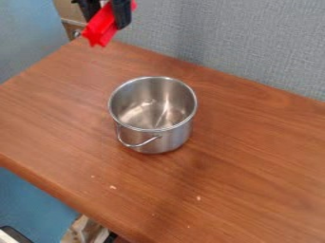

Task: Put the red object in the metal pot

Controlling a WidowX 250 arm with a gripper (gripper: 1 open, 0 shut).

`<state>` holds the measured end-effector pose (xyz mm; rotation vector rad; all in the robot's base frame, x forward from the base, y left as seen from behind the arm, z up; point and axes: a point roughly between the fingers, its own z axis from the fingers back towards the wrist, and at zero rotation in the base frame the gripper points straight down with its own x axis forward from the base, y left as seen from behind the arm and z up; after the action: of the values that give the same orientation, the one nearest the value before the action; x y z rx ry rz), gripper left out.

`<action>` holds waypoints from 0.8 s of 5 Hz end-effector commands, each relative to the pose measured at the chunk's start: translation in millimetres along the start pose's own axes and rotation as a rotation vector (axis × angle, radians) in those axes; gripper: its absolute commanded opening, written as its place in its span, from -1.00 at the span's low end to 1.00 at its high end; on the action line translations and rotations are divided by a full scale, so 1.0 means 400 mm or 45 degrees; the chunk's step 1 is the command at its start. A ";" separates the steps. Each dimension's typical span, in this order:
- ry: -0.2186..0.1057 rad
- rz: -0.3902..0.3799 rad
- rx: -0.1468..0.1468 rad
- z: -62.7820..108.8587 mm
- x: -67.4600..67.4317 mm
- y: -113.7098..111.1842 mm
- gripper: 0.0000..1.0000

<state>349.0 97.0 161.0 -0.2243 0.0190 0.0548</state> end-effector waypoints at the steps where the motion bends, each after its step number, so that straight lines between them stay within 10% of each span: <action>1: -0.122 -0.082 0.034 0.090 -0.026 -0.055 -1.00; 4: -0.099 -0.101 0.035 0.090 -0.078 -0.053 -1.00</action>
<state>325.1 80.7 171.3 -0.2324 0.0254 0.0011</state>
